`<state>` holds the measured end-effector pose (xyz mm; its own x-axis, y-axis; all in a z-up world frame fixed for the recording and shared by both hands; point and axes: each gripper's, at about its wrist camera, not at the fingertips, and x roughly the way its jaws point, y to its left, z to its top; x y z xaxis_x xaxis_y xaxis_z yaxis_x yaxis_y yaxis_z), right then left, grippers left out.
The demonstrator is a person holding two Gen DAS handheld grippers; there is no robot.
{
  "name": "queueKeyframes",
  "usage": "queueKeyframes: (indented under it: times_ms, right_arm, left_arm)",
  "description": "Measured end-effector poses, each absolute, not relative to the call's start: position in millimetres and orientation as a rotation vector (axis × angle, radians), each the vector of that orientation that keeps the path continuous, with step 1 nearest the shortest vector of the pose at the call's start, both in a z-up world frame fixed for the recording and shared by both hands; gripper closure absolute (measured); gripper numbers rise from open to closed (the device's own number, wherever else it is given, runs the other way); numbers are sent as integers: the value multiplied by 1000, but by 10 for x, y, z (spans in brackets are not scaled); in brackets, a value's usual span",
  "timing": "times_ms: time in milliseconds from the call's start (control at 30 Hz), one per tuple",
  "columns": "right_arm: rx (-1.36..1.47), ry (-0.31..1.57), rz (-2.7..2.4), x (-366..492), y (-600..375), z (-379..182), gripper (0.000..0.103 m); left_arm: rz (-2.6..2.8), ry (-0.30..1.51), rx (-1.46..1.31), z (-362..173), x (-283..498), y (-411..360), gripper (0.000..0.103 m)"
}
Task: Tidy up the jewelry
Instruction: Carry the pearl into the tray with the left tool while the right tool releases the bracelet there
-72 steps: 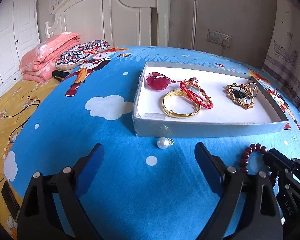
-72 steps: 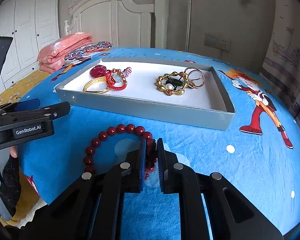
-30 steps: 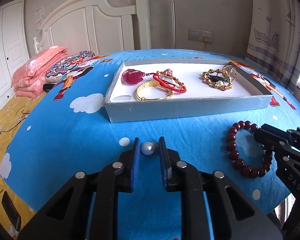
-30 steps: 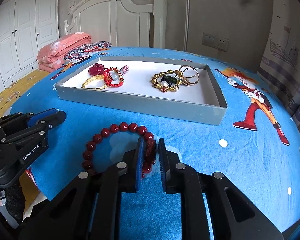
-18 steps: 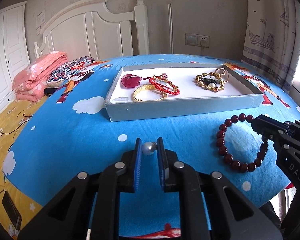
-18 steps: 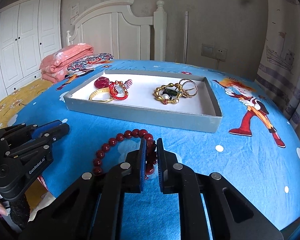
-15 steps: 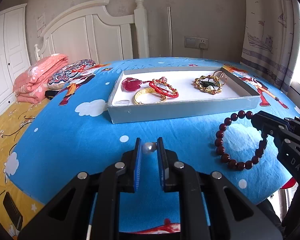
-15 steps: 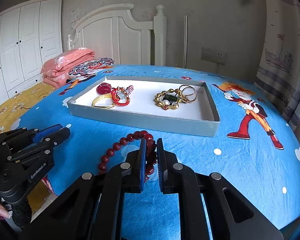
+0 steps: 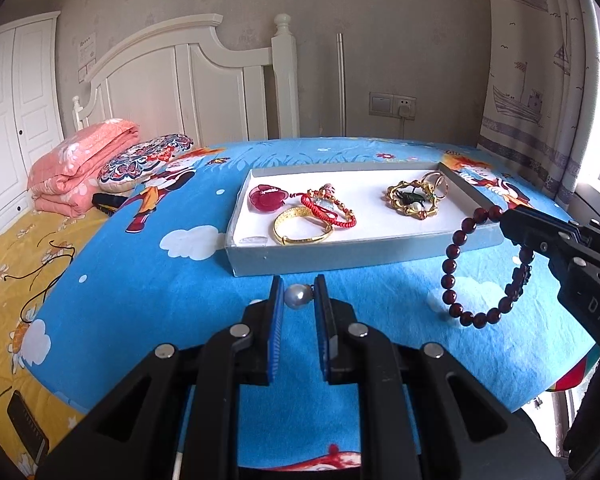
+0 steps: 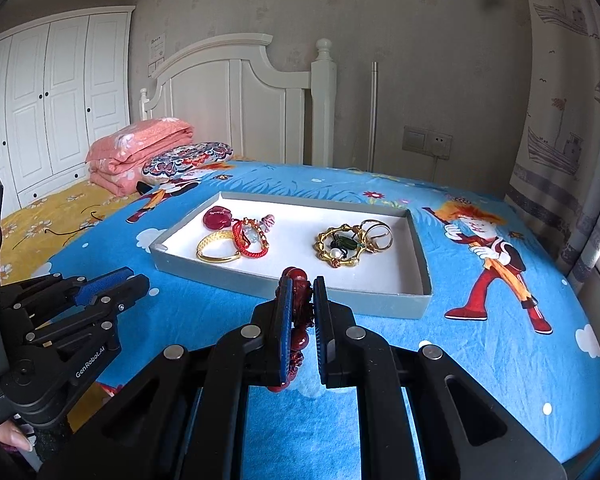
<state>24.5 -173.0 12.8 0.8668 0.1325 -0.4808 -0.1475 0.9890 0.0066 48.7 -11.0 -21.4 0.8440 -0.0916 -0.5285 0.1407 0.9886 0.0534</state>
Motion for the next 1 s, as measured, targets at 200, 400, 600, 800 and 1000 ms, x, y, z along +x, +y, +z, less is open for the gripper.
queueKeyframes:
  times_ms: [200,400,600,800,1000]
  right_arm:
    - [-33,463,131,329,-1769,297,92]
    - [-52,431,128,439,-1728,418,92]
    - [-60,425,127,666,-1694,494,92]
    - [-61,444,125,935,-1672,494,92]
    - [-78,459,121,1177,-1623,471,92]
  left_arm:
    - [-133,506,105,-14,572,-185,88]
    - [-139,507,100,49,738,-225,88]
    - [-140,518,84,103,971,-228,88]
    - [-136,529,70,193,1293,-250,88]
    - [-132,551,76,242,1615,-337,88]
